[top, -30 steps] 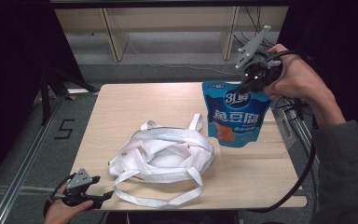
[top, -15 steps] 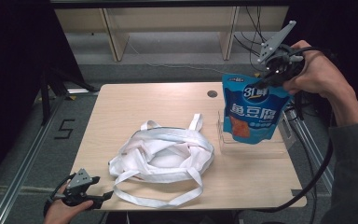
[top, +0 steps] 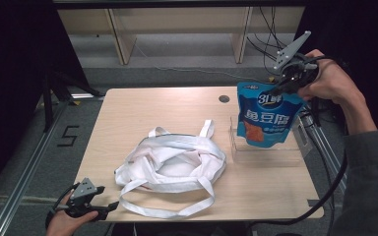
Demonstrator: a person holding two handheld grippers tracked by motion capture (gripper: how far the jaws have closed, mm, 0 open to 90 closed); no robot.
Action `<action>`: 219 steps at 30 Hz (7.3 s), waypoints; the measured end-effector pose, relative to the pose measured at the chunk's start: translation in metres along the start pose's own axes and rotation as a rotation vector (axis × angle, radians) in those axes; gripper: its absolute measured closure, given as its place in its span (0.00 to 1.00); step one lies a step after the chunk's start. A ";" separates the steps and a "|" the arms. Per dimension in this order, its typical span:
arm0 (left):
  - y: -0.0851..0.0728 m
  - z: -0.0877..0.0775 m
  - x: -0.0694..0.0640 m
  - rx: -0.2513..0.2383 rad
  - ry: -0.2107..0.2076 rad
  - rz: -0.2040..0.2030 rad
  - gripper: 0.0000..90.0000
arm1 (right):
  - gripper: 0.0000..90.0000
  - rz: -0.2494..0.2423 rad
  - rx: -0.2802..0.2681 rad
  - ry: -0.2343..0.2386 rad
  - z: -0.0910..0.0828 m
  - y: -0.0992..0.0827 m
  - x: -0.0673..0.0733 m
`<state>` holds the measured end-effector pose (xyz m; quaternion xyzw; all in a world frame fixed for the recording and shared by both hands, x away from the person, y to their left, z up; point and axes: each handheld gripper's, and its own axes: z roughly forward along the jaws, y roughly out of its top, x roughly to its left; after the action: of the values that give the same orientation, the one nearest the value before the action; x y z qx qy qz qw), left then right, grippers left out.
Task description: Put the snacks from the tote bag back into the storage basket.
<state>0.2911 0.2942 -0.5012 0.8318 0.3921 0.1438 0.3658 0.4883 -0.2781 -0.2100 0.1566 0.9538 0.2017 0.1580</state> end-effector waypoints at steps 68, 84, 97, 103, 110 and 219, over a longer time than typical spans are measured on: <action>0.000 0.000 0.000 0.006 -0.001 0.009 0.22 | 0.42 0.333 -0.260 -0.151 0.006 -0.066 0.018; 0.000 -0.001 0.002 -0.002 0.012 0.015 0.22 | 0.40 0.463 -0.279 -0.213 -0.012 -0.112 0.049; -0.001 0.000 0.001 -0.005 0.013 0.013 0.22 | 0.44 0.526 -0.294 -0.216 -0.001 -0.154 0.074; 0.000 0.000 0.002 0.012 0.021 0.020 0.22 | 0.55 0.548 -0.290 -0.182 0.017 -0.167 0.082; 0.000 -0.001 0.003 0.011 0.011 0.026 0.22 | 0.75 0.560 -0.297 -0.156 0.034 -0.169 0.089; 0.000 -0.001 0.001 0.002 0.014 0.014 0.22 | 0.46 0.540 -0.359 -0.064 0.155 -0.110 0.182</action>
<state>0.2907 0.2953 -0.5006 0.8338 0.3891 0.1518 0.3611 0.3552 -0.2560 -0.4360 0.3797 0.8216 0.3963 0.1540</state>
